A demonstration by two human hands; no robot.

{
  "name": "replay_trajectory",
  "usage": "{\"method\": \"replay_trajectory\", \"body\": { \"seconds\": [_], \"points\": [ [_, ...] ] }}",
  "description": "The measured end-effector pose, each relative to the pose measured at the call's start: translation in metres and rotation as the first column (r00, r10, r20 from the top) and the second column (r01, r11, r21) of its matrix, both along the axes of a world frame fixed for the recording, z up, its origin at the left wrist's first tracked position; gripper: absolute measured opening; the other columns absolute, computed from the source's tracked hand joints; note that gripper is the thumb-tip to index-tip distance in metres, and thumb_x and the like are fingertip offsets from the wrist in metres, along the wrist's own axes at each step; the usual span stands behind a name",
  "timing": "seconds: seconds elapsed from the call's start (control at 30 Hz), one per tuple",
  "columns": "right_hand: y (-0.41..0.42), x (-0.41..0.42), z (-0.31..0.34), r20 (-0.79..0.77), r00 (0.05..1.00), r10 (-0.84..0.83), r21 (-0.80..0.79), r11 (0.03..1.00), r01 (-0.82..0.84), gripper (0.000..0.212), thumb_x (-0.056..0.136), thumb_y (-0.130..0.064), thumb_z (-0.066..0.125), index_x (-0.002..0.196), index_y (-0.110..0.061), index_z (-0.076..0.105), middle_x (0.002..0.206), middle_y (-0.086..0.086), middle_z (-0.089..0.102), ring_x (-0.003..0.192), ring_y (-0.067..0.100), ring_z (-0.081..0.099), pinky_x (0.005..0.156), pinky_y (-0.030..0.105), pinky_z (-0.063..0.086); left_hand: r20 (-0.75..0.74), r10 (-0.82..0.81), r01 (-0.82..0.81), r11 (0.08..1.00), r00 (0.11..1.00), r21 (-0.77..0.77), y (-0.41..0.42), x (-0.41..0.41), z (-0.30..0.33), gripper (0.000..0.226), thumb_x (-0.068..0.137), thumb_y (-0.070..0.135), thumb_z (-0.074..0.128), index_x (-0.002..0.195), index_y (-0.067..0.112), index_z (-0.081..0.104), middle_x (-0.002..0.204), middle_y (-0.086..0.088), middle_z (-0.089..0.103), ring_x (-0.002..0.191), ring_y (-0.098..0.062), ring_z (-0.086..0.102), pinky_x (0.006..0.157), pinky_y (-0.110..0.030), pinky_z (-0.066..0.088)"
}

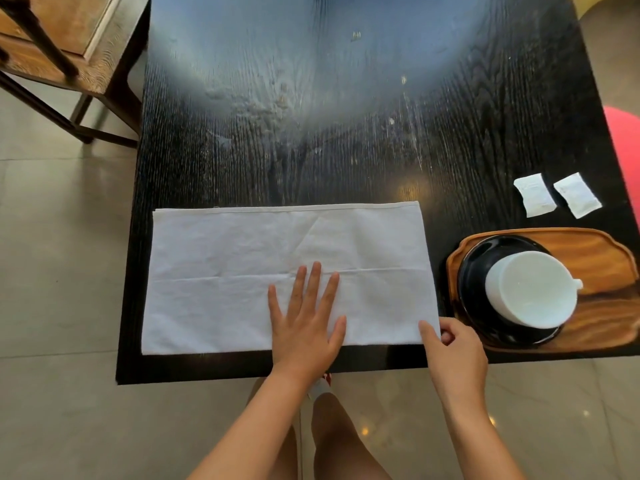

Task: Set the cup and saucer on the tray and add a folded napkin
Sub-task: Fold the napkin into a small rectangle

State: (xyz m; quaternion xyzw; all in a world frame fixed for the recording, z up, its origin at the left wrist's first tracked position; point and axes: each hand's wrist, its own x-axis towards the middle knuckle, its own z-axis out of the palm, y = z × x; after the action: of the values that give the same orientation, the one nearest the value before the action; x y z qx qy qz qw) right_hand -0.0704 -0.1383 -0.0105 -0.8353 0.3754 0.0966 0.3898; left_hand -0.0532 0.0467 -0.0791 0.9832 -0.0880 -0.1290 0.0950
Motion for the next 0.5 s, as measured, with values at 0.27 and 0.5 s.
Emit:
{"method": "replay_trajectory", "body": {
  "seconds": [0.27,0.5],
  "points": [
    [0.018,0.007,0.024,0.203,0.961,-0.188,0.221,0.965,0.142,0.012,0.085,-0.014,0.063,0.08,-0.024,0.06,0.082,-0.001,0.063,0.079,0.011,0.059,0.068,0.024,0.044,0.024,0.09,-0.084,0.978,0.996,-0.191,0.0,0.002,0.004,0.057,0.092,0.05,0.023,0.144,0.027,0.027,0.156,0.001,0.016,0.144,-0.015,0.007,0.113,-0.052,-0.004],
    [0.055,0.026,0.043,0.305,0.951,-0.049,0.254,0.967,-0.032,0.008,0.083,-0.018,0.065,0.078,-0.024,0.063,0.075,-0.009,0.064,0.073,0.002,0.06,0.057,0.013,0.049,-0.457,0.291,-0.54,0.519,0.841,-0.663,-0.026,0.077,0.077,0.035,0.09,0.046,0.049,0.105,0.019,0.064,0.103,0.003,0.068,0.092,-0.01,0.063,0.083,-0.029,0.053]
  ]
}}
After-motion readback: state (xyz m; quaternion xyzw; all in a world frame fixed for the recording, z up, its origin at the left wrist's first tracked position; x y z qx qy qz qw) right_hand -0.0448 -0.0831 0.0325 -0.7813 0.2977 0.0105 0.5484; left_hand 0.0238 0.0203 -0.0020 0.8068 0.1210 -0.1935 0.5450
